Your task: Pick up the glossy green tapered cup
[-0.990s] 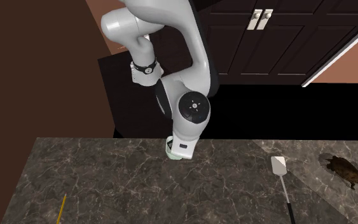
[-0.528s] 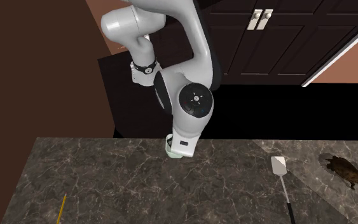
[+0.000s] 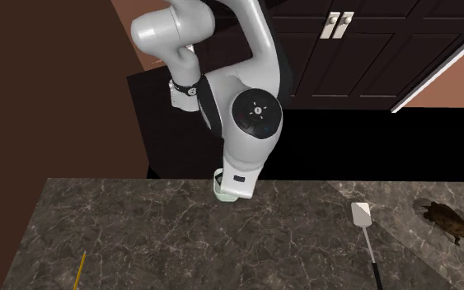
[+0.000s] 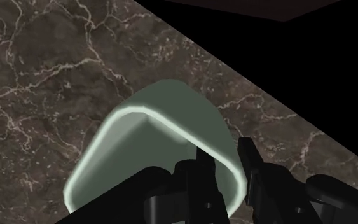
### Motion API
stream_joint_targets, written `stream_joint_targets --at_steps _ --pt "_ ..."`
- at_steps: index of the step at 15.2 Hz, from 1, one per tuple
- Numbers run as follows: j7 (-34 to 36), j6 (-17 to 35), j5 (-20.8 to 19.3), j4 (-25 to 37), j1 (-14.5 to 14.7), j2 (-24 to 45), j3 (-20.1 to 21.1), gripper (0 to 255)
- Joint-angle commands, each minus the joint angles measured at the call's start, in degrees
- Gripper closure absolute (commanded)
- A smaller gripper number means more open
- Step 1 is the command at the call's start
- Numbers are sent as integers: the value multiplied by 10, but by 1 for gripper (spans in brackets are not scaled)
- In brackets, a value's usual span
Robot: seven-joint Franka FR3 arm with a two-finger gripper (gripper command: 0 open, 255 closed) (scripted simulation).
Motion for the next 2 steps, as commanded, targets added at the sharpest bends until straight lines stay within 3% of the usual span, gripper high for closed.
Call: stream_joint_targets --at_steps 1,2 --pt "-1 -10 0 2 0 -8 0 255" --pt "-1 -10 0 3 0 -8 0 255"
